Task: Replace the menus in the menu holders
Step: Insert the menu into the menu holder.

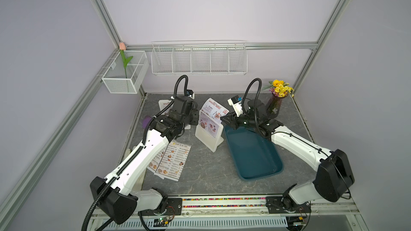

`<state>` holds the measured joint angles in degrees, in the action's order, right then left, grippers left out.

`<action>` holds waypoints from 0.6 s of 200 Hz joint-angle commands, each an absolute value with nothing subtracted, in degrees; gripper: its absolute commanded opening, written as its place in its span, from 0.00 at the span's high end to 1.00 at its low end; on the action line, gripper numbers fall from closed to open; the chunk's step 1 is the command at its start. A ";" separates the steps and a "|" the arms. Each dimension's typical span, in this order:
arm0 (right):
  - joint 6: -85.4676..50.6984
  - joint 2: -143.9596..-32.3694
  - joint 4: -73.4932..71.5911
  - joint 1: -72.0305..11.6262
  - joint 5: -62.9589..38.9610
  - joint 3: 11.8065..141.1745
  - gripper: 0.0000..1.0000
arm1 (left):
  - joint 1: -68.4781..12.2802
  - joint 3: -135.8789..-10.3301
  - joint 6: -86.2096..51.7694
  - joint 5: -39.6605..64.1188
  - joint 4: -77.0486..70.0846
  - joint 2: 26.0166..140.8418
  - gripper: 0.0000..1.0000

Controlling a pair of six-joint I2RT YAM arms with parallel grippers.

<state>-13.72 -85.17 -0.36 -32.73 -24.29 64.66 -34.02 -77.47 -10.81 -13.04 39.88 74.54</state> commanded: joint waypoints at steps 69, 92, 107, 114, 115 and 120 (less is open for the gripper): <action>-15.20 -83.77 -3.66 -32.20 -24.74 66.37 0.87 | -33.58 -78.97 -11.95 -12.44 39.55 74.38 0.59; -14.57 -83.30 -2.46 -32.14 -26.16 66.27 0.91 | -33.58 -78.79 -12.02 -12.31 39.48 74.27 0.59; -13.66 -82.98 -0.84 -32.17 -26.61 66.03 0.92 | -33.64 -78.66 -11.99 -12.45 39.46 74.27 0.59; -12.90 -82.81 -0.16 -32.12 -26.79 66.01 0.93 | -33.58 -78.68 -11.99 -12.46 39.39 74.17 0.59; -12.90 -82.76 0.07 -32.19 -26.84 66.01 0.93 | -33.57 -78.67 -11.97 -12.47 39.38 74.22 0.59; -12.44 -82.65 0.60 -32.17 -27.05 66.01 0.93 | -33.62 -78.70 -11.95 -12.42 39.38 74.18 0.59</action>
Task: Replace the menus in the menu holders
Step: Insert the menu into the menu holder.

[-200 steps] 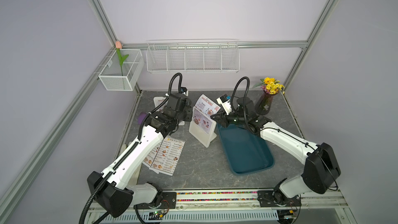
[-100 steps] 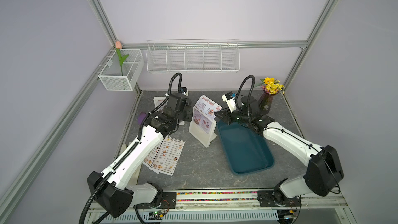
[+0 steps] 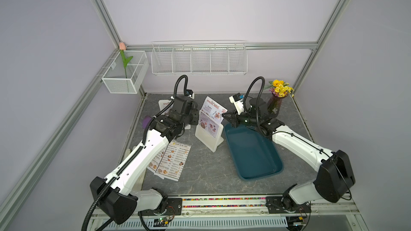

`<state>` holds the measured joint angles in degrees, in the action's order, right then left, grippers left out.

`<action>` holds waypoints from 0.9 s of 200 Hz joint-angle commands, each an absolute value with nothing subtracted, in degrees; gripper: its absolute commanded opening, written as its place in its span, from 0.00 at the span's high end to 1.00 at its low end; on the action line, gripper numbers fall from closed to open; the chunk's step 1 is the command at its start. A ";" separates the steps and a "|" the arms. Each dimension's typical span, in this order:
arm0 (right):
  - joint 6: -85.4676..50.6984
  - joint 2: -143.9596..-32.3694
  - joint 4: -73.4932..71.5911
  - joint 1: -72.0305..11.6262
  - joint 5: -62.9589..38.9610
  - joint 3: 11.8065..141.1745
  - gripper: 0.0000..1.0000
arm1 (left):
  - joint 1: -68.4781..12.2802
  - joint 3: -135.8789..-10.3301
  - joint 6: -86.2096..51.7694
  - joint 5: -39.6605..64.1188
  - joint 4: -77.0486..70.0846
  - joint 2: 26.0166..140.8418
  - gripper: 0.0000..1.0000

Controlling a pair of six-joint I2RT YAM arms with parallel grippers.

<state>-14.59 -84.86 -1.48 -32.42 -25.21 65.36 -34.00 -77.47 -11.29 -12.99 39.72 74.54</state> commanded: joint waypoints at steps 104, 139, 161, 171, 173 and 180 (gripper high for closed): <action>-7.42 -83.92 5.46 -33.30 -29.88 67.76 0.93 | -33.57 -78.67 -12.40 -12.03 39.11 74.17 0.59; -7.86 -85.03 4.35 -33.56 -28.62 67.81 0.93 | -33.62 -79.18 -12.14 -11.95 39.11 74.44 0.59; -8.17 -85.68 4.00 -33.65 -28.49 68.20 0.91 | -33.57 -79.16 -12.01 -12.06 39.18 74.40 0.59; -8.43 -86.10 3.71 -33.60 -28.43 68.20 0.90 | -33.64 -78.99 -12.01 -12.25 39.29 74.16 0.59; -8.39 -86.17 3.65 -33.65 -28.51 68.20 0.89 | -33.59 -78.94 -11.99 -12.29 39.29 74.09 0.59; -8.47 -86.54 3.52 -33.81 -28.80 68.25 0.89 | -33.58 -78.68 -11.96 -12.52 39.33 73.85 0.59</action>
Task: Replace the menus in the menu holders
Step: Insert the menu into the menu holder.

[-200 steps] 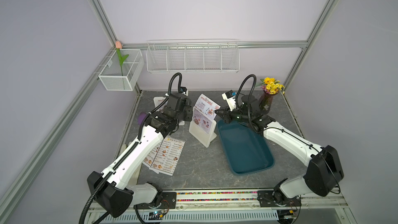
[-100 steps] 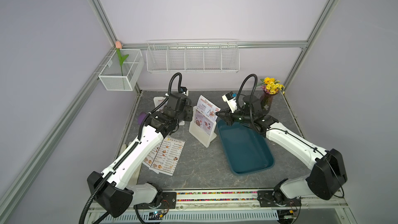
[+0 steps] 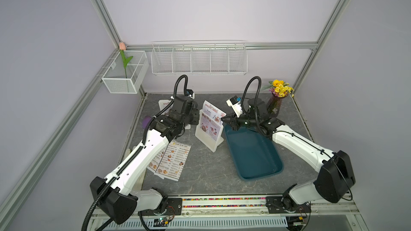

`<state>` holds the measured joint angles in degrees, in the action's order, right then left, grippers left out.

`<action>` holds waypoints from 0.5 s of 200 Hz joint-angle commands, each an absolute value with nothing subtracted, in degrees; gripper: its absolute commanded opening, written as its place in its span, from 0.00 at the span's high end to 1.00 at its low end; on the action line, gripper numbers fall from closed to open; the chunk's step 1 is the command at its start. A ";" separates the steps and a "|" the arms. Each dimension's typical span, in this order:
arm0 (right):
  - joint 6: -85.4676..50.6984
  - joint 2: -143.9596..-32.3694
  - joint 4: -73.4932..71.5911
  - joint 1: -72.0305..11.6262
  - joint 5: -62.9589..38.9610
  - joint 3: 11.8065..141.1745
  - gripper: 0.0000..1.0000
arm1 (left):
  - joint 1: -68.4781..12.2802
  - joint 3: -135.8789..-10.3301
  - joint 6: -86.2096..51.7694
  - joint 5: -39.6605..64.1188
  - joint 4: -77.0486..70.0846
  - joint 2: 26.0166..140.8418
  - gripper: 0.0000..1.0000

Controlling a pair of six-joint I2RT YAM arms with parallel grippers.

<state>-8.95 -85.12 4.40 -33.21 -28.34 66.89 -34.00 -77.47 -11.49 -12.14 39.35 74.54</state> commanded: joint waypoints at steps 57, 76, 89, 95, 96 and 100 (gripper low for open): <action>-9.29 -86.01 4.63 -34.89 -28.57 67.79 0.83 | -33.57 -78.38 -12.11 -12.39 39.20 73.29 0.59; -9.26 -84.87 5.51 -34.49 -26.14 67.81 0.81 | -33.57 -77.92 -12.28 -12.22 38.96 72.93 0.59; -9.50 -84.49 5.79 -34.12 -25.67 68.24 0.79 | -33.62 -77.44 -12.41 -12.05 38.68 72.69 0.59; -9.58 -84.43 6.01 -33.94 -25.53 68.58 0.79 | -33.64 -77.31 -12.48 -11.91 38.67 72.71 0.59; -9.58 -84.40 6.04 -33.93 -25.51 68.66 0.79 | -33.61 -77.33 -12.43 -11.93 38.67 72.70 0.59; -9.45 -84.32 6.25 -33.86 -25.35 68.87 0.78 | -33.58 -77.32 -12.40 -11.94 38.61 72.72 0.59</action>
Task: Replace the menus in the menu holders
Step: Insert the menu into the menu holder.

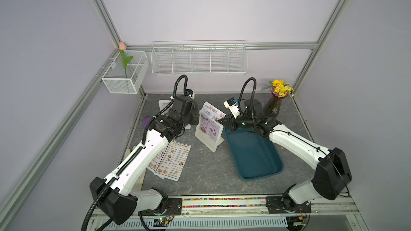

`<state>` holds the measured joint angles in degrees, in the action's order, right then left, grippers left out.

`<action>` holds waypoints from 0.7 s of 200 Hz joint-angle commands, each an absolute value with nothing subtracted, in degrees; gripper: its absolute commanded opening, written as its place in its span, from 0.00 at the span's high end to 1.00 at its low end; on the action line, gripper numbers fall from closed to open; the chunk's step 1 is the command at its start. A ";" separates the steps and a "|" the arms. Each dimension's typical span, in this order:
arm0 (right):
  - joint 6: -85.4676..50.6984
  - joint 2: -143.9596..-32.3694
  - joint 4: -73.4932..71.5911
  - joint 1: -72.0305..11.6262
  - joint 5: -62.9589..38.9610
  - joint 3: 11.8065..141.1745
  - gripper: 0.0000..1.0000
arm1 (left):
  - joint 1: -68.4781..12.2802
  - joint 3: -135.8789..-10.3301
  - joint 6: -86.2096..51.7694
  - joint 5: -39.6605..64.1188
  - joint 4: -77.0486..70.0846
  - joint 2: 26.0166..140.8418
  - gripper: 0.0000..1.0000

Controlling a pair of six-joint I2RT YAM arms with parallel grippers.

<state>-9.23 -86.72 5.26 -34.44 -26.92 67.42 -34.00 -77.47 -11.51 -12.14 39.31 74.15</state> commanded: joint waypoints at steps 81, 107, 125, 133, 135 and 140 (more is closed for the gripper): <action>-9.29 -84.30 7.28 -32.96 -23.78 71.11 0.83 | -33.59 -77.27 -12.39 -12.11 38.50 71.89 0.59; -9.54 -84.08 7.29 -32.94 -25.13 70.45 0.90 | -33.60 -76.52 -12.68 -12.28 38.41 71.21 0.59; -9.63 -83.53 6.88 -33.12 -25.64 69.29 0.92 | -33.62 -76.15 -12.82 -12.22 38.41 71.05 0.59; -9.63 -83.31 6.77 -33.18 -26.06 68.87 0.92 | -33.58 -76.05 -12.81 -12.05 38.41 71.10 0.59; -9.64 -83.27 6.83 -33.21 -26.16 68.83 0.92 | -33.58 -76.05 -12.78 -12.00 38.36 71.17 0.59; -9.51 -83.28 6.86 -33.33 -26.61 68.69 0.92 | -33.57 -76.07 -12.78 -11.90 38.32 71.19 0.59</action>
<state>-9.61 -85.65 6.70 -33.36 -24.60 69.73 -34.00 -76.95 -11.81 -12.14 38.83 71.99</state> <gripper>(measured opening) 0.081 0.409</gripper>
